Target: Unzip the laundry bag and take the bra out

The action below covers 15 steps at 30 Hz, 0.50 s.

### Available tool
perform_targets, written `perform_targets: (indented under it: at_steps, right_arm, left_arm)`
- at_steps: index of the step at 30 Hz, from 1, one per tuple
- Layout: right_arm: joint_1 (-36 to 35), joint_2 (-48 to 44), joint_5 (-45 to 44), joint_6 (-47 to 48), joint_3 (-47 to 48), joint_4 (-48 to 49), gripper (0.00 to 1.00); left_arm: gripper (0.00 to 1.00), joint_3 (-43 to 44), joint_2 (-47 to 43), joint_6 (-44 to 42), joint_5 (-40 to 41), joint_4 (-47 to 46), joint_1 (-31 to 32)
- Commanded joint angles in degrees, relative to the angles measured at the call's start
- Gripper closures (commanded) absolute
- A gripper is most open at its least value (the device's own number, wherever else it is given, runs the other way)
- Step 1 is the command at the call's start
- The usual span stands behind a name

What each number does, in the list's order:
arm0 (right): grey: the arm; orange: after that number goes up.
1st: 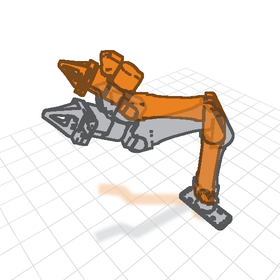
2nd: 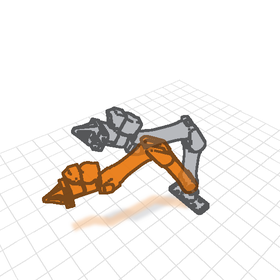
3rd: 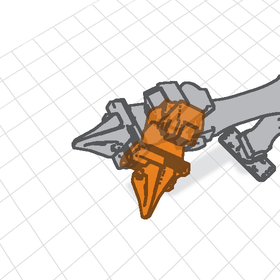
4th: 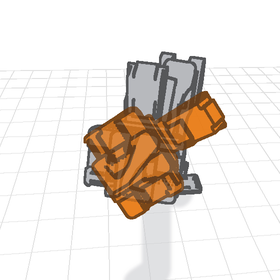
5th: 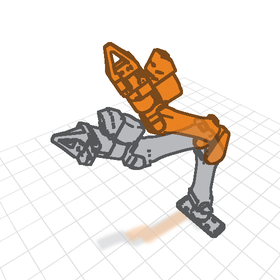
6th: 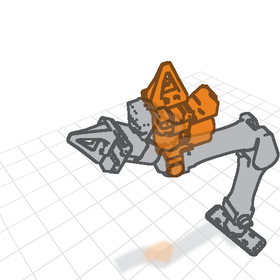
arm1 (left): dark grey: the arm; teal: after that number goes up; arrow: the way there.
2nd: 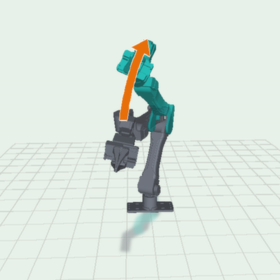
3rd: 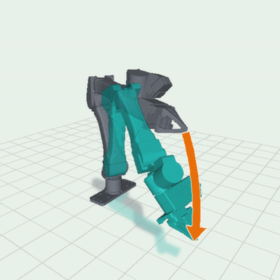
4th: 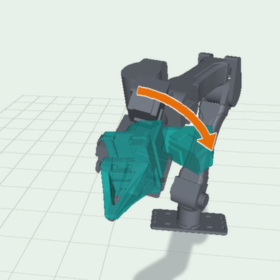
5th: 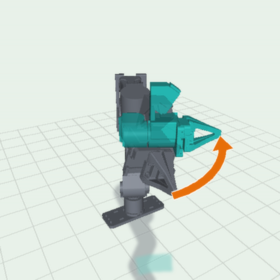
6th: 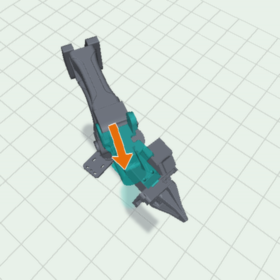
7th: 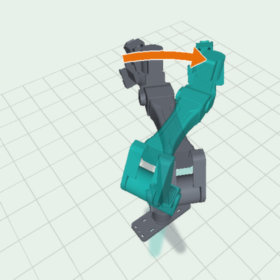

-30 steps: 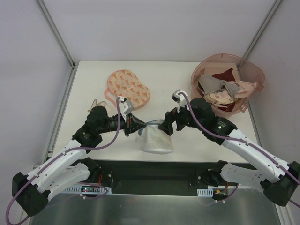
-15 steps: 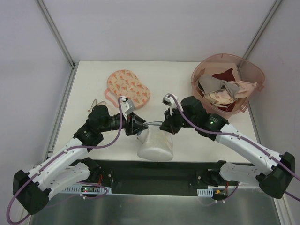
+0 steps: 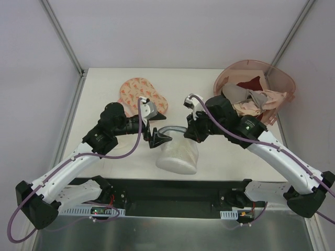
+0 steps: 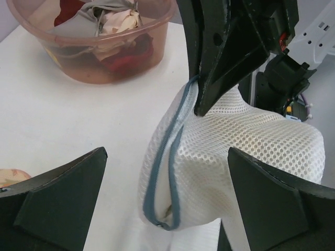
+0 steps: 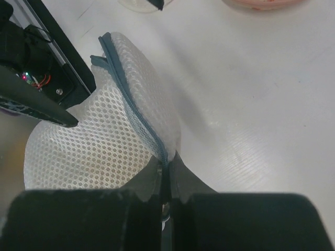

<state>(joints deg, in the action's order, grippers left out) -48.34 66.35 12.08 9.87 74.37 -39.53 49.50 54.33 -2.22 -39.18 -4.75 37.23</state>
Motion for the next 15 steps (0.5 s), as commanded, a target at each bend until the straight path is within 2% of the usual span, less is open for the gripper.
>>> perform_targets:
  at_steps: [1,10,14,15]
  right_arm:
    - [-0.79,0.8,0.84,1.38,3.68,-6.17,0.99]
    - [-0.97,3.7,-1.79,-1.25,3.85,-6.53,0.99]
    - [-0.88,3.35,-2.32,-2.92,3.59,-5.48,0.99]
    - [-0.88,2.92,-2.06,-3.27,2.89,-5.04,0.99]
  left_arm:
    - [0.01,4.9,1.48,-7.36,-0.28,2.29,1.87]
    - [0.07,7.81,8.69,-9.82,-1.43,4.05,7.85]
    - [0.21,7.11,11.93,-10.09,-1.86,4.31,9.0]
    - [0.3,6.93,12.47,-10.0,-2.04,4.31,9.08]
